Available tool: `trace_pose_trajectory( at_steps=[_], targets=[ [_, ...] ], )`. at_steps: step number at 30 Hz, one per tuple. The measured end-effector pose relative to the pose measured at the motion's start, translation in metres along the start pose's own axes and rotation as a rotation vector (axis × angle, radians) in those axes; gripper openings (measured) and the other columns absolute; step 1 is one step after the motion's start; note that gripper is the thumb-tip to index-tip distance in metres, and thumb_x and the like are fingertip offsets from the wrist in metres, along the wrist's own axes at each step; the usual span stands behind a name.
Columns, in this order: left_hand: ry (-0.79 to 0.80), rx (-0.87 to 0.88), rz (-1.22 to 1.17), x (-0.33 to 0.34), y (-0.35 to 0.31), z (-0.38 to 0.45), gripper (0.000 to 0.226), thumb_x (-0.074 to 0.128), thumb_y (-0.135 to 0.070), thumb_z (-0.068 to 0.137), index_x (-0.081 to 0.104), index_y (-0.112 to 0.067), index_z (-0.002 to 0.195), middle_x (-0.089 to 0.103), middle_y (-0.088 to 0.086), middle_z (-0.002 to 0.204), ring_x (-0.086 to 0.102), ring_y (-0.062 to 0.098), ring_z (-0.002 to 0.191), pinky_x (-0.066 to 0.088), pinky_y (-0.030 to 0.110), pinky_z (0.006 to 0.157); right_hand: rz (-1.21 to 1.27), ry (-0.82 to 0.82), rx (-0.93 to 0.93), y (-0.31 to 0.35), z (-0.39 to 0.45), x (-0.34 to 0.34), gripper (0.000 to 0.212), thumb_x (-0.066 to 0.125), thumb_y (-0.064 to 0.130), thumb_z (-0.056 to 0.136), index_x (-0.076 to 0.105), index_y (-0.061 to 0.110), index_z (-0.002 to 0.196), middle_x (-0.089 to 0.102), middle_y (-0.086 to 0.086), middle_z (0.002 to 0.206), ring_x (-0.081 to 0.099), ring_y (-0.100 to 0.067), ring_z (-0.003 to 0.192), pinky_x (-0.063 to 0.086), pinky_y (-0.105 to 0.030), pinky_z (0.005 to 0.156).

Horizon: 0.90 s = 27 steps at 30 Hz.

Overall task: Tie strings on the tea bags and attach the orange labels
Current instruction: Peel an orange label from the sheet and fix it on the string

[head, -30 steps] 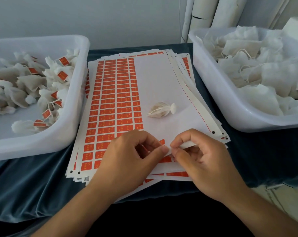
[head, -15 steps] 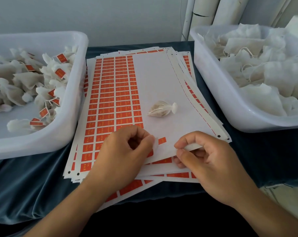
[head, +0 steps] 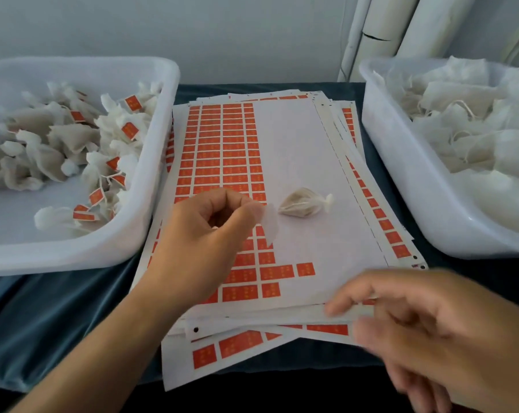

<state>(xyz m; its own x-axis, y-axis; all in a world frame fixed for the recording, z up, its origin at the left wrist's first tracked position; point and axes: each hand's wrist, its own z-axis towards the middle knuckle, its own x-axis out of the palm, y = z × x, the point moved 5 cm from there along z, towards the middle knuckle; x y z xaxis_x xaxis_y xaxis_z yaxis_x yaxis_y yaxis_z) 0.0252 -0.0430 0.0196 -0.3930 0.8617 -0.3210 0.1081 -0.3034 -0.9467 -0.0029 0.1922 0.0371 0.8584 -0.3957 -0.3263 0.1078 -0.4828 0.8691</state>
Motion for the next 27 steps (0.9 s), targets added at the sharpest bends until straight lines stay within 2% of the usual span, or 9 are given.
trace_pose_trajectory(
  at_steps=[3,4,6,9,13,17,21,24,27],
  targets=[
    [-0.058,0.216,0.224,0.003,-0.019,0.011,0.019,0.064,-0.043,0.094,0.069,-0.031,0.080,0.069,-0.018,0.078,0.067,0.004,0.080,0.049,0.008,0.061,-0.039,-0.410,-0.261,0.028,0.025,-0.027,0.036,0.055,0.069,0.090,0.066,0.044,0.112,0.073,0.002,0.077,0.071,-0.016,0.057,0.056,-0.023,0.052],
    [-0.073,0.274,0.288,0.005,-0.026,0.015,0.017,0.064,-0.044,0.093,0.068,-0.032,0.081,0.067,-0.018,0.078,0.066,0.003,0.082,0.050,0.009,0.062,-0.064,-0.475,-0.284,0.035,0.040,-0.033,0.034,0.052,0.066,0.092,0.064,0.042,0.113,0.073,0.007,0.082,0.072,-0.015,0.061,0.058,-0.025,0.055],
    [-0.106,0.380,0.418,0.010,-0.038,0.025,0.016,0.065,-0.044,0.093,0.066,-0.033,0.082,0.062,-0.021,0.078,0.063,0.004,0.079,0.052,0.012,0.060,-0.106,-0.493,-0.249,0.042,0.075,-0.044,0.033,0.047,0.059,0.097,0.062,0.037,0.115,0.073,0.015,0.087,0.074,-0.012,0.067,0.060,-0.024,0.058],
    [-0.160,0.455,0.551,0.017,-0.047,0.041,0.015,0.064,-0.043,0.095,0.067,-0.032,0.086,0.059,-0.022,0.082,0.060,0.004,0.072,0.048,0.011,0.060,-0.091,-0.493,-0.213,0.050,0.111,-0.058,0.030,0.046,0.051,0.104,0.067,0.031,0.105,0.074,0.015,0.084,0.075,-0.013,0.068,0.060,-0.022,0.059],
    [-0.216,0.449,0.574,0.019,-0.050,0.068,0.015,0.065,-0.046,0.095,0.066,-0.032,0.089,0.061,-0.018,0.084,0.059,0.005,0.069,0.042,0.011,0.059,0.003,-0.517,-0.252,0.050,0.142,-0.079,0.036,0.051,0.044,0.105,0.074,0.020,0.090,0.076,0.008,0.080,0.075,-0.014,0.067,0.057,-0.019,0.057],
    [-0.207,0.378,0.497,0.028,-0.044,0.085,0.024,0.054,-0.057,0.095,0.063,-0.035,0.099,0.061,-0.020,0.090,0.061,0.003,0.074,0.042,0.008,0.058,0.020,-0.687,-0.321,0.044,0.155,-0.098,0.029,0.058,0.039,0.102,0.074,0.019,0.087,0.075,0.010,0.077,0.074,-0.011,0.065,0.057,-0.019,0.057],
    [0.040,0.361,0.381,0.040,-0.025,0.085,0.035,0.043,-0.065,0.089,0.057,-0.042,0.111,0.058,-0.027,0.098,0.061,-0.003,0.091,0.055,0.011,0.064,0.086,-0.897,-0.393,0.028,0.156,-0.110,0.015,0.065,0.029,0.099,0.072,0.016,0.096,0.075,0.006,0.084,0.073,-0.012,0.065,0.060,-0.024,0.058],
    [0.262,0.412,0.539,0.049,-0.010,0.077,0.036,0.059,-0.064,0.086,0.060,-0.047,0.118,0.056,-0.028,0.106,0.061,-0.001,0.089,0.059,0.017,0.067,0.141,-0.978,-0.371,0.012,0.154,-0.115,0.011,0.066,0.026,0.098,0.070,0.016,0.098,0.073,0.005,0.088,0.073,-0.012,0.067,0.061,-0.026,0.062],
    [0.324,0.489,0.611,0.055,-0.006,0.072,0.045,0.071,-0.063,0.080,0.063,-0.046,0.121,0.056,-0.027,0.113,0.059,-0.003,0.094,0.058,0.017,0.070,0.111,-0.992,-0.372,0.006,0.152,-0.113,0.011,0.066,0.026,0.098,0.070,0.016,0.099,0.073,0.006,0.087,0.073,-0.010,0.068,0.060,-0.022,0.061]
  ],
)
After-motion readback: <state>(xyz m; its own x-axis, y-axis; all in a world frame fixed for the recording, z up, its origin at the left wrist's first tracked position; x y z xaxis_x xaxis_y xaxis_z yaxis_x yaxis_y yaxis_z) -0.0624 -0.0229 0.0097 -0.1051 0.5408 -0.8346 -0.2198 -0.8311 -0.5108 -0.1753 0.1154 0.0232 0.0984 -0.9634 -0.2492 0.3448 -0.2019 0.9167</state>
